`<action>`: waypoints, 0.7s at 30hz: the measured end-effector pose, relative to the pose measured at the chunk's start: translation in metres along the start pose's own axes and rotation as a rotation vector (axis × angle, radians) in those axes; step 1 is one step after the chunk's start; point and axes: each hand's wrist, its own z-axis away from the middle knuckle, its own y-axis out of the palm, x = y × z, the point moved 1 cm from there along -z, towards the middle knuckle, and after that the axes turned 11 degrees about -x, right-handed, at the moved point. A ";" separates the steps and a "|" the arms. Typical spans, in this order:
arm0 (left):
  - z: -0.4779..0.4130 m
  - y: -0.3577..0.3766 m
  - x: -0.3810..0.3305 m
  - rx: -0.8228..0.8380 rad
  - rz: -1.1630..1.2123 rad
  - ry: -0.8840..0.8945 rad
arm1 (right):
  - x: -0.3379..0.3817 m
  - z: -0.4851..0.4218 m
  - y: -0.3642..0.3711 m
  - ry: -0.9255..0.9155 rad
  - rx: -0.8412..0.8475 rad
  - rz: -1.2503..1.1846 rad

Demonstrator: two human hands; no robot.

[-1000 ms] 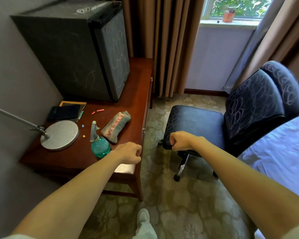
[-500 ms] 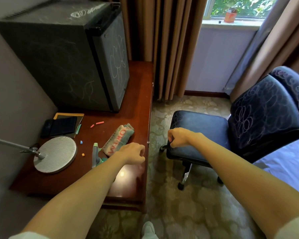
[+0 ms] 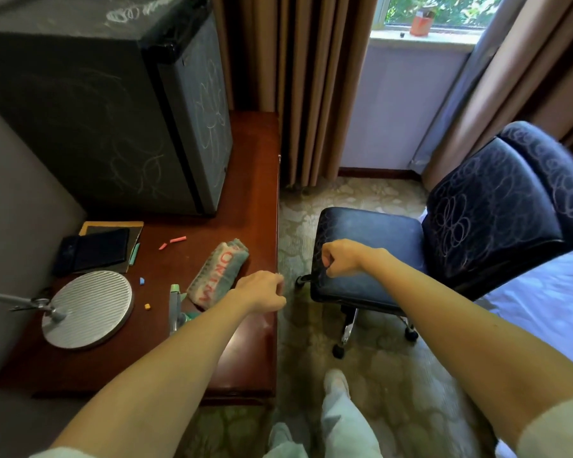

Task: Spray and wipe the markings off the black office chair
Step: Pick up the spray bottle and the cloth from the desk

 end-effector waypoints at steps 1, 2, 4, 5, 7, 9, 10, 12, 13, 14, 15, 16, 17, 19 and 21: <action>0.000 0.000 0.002 -0.001 0.000 -0.005 | 0.002 -0.003 -0.001 -0.001 -0.001 -0.005; 0.001 0.000 0.005 -0.001 0.000 -0.011 | 0.004 -0.005 -0.001 -0.004 0.001 -0.010; 0.003 0.001 0.012 -0.002 0.008 -0.034 | 0.009 -0.008 0.000 -0.015 0.010 -0.016; 0.003 0.002 0.015 -0.001 0.009 -0.050 | 0.011 -0.010 0.002 -0.024 0.014 -0.018; 0.004 0.002 0.021 0.001 0.001 -0.075 | 0.014 -0.012 0.005 -0.039 0.017 -0.017; 0.004 0.001 0.026 -0.003 -0.004 -0.082 | 0.015 -0.015 0.005 -0.045 0.017 -0.014; 0.004 0.000 0.027 -0.007 -0.003 -0.083 | 0.014 -0.017 0.004 -0.046 0.017 -0.013; 0.003 -0.003 0.029 -0.018 -0.008 -0.089 | 0.013 -0.021 0.001 -0.040 0.014 -0.014; 0.003 -0.003 0.030 -0.020 -0.013 -0.094 | 0.013 -0.023 0.000 -0.037 0.013 -0.015; 0.003 -0.003 0.031 -0.020 -0.015 -0.099 | 0.013 -0.025 -0.001 -0.035 0.015 -0.016; 0.002 -0.003 0.033 -0.017 -0.016 -0.106 | 0.014 -0.028 -0.002 -0.034 0.019 -0.017; 0.002 -0.003 0.034 -0.015 -0.014 -0.113 | 0.015 -0.031 -0.002 -0.036 0.026 -0.019; 0.001 -0.002 0.036 -0.017 -0.008 -0.121 | 0.016 -0.034 -0.001 -0.042 0.031 -0.018; 0.000 -0.001 0.039 -0.032 0.005 -0.133 | 0.019 -0.040 0.000 -0.060 0.043 -0.008; -0.001 0.000 0.039 -0.050 0.003 -0.147 | 0.022 -0.048 0.001 -0.080 0.060 0.019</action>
